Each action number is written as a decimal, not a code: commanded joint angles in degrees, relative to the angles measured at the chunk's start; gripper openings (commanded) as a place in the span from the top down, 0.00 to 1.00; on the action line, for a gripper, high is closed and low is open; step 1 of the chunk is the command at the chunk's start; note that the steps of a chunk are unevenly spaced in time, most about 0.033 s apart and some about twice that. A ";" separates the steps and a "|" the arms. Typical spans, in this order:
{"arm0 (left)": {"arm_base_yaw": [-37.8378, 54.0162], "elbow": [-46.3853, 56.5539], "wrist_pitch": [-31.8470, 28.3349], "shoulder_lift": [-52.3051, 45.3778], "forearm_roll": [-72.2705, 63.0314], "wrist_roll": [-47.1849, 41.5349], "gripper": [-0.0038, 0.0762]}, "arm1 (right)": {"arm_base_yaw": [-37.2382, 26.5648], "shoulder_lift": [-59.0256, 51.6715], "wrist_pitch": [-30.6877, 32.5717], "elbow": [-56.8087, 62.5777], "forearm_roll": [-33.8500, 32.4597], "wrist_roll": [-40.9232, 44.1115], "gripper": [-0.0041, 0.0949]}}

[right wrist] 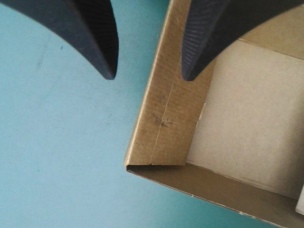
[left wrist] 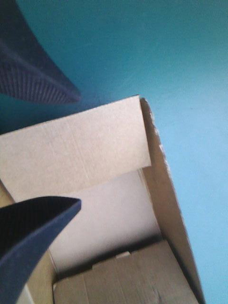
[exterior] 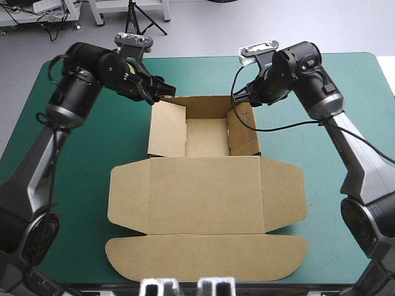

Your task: Fold the box

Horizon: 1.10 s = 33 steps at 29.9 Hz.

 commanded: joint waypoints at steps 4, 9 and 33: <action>-0.23 -2.23 2.63 -12.13 -5.17 3.06 0.72 | 0.01 -5.94 -0.10 -0.87 -0.39 1.88 0.55; -0.23 1.79 2.63 -19.75 -5.17 5.63 0.96 | 0.01 -5.18 -0.10 2.90 -0.39 2.05 0.55; -0.23 44.02 2.63 -61.59 -4.91 4.17 0.96 | 0.01 7.28 -0.08 4.04 1.53 1.67 0.92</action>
